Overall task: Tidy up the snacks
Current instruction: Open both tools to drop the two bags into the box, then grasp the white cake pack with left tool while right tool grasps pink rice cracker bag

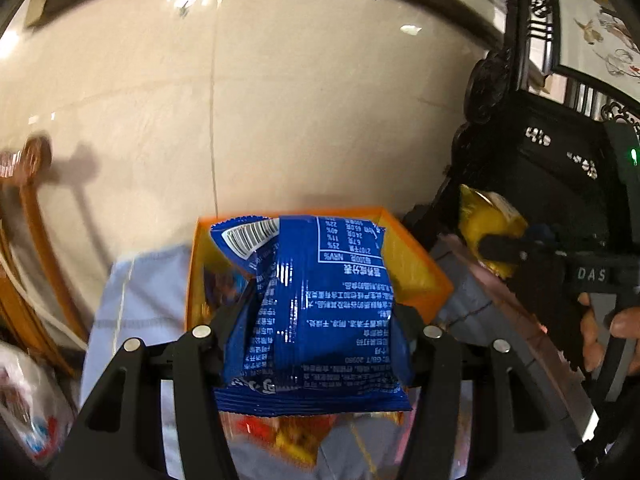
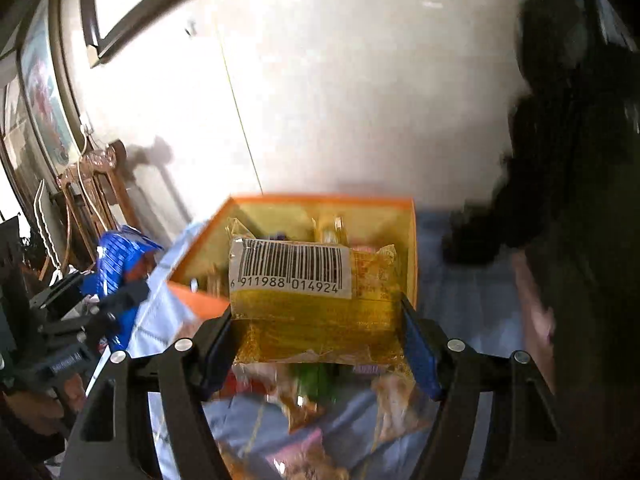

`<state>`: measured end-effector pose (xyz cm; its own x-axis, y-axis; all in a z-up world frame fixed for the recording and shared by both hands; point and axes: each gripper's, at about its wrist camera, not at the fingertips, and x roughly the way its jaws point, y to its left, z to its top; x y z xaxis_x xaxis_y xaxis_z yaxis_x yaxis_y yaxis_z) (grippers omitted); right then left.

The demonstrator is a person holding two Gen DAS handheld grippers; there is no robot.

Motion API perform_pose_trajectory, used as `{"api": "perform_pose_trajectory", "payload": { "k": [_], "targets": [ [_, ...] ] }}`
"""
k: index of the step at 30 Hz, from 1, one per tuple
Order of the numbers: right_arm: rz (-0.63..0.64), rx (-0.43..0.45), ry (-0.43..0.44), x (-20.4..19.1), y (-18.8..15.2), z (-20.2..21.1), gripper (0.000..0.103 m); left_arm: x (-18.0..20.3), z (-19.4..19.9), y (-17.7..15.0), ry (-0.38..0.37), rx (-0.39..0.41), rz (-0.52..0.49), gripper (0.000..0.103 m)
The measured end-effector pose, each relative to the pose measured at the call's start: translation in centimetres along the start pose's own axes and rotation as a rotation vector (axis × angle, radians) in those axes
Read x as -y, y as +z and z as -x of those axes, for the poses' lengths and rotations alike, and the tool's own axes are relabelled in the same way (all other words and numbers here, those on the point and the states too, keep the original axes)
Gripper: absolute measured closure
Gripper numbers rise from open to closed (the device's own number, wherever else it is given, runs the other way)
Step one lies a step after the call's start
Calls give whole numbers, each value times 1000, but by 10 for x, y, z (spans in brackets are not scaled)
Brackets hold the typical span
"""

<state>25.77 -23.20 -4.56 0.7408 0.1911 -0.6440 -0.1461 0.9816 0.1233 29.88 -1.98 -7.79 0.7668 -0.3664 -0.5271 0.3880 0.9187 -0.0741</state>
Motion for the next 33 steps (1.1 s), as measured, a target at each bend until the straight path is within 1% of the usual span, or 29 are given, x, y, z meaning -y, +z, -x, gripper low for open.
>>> {"api": "perform_pose_trajectory", "payload": {
  "k": [3, 4, 5, 6, 7, 8, 9, 10, 11, 12, 14, 16, 17, 19, 20, 22, 23, 24, 26, 27, 30, 32, 33],
  "targets": [
    [34, 33, -3, -9, 36, 1, 30, 2, -7, 31, 6, 39, -19, 48],
    [47, 35, -6, -12, 52, -6, 29, 1, -12, 40, 13, 50, -24, 43],
    [51, 22, -4, -12, 60, -14, 25, 0, -19, 49, 17, 57, -30, 35],
    [44, 4, -1, -9, 68, -26, 23, -2, -31, 57, 16, 48, -33, 13],
    [28, -17, -15, -4, 72, -36, 15, -7, -43, 62, 30, 36, -25, 5],
    [-5, -39, -52, 5, 73, -46, 14, -12, -52, 63, 55, 23, -18, 5],
    [-43, -56, -61, 13, 71, -51, 14, -20, -62, 61, 88, -16, 1, 5],
    [-92, -67, -39, 22, 64, -50, 14, -24, -66, 57, 99, -40, 23, 5],
    [-107, -64, -24, 23, 56, -48, 14, -30, -66, 51, 93, -48, 50, 5],
    [-108, -62, -21, 25, 47, -45, 14, -35, -63, 40, 80, -44, 68, 5],
    [-103, -73, -39, 23, 19, -37, 14, -37, -58, 18, 95, -63, 52, 5],
    [-103, -96, -36, 19, -8, -33, 13, -35, -48, -17, 86, -96, 26, 5],
    [-92, -117, -42, 15, -30, -30, 13, -32, -44, -27, 81, -104, 21, 5],
    [-71, -155, -42, 3, -62, -28, 13, -22, -28, -62, 51, -141, 3, 5],
    [-54, -199, -38, -4, -82, -27, 13, -17, -18, -78, 29, -151, -6, 5],
    [1, -256, -43, -16, -107, -31, 13, -6, -1, -105, -16, -171, -20, 5],
    [56, -283, -48, -24, -122, -29, 13, -2, 9, -118, -40, -178, -29, 5],
    [95, -299, -54, -30, -131, -28, 13, 5, 23, -137, -83, -196, -41, 5],
    [169, -332, -69, -40, -152, -27, 13, 20, 38, -163, -132, -224, -77, 5],
    [182, -350, -71, -41, -158, -29, 13, 26, 44, -175, -145, -235, -101, 5],
    [191, -391, -73, -45, -173, -36, 13, 41, 51, -210, -158, -284, -142, 5],
    [212, -405, -75, -47, -183, -42, 13, 49, 50, -226, -152, -307, -125, 5],
    [226, -414, -81, -49, -188, -46, 13, 53, 49, -230, -139, -305, -120, 5]
  ]
}}
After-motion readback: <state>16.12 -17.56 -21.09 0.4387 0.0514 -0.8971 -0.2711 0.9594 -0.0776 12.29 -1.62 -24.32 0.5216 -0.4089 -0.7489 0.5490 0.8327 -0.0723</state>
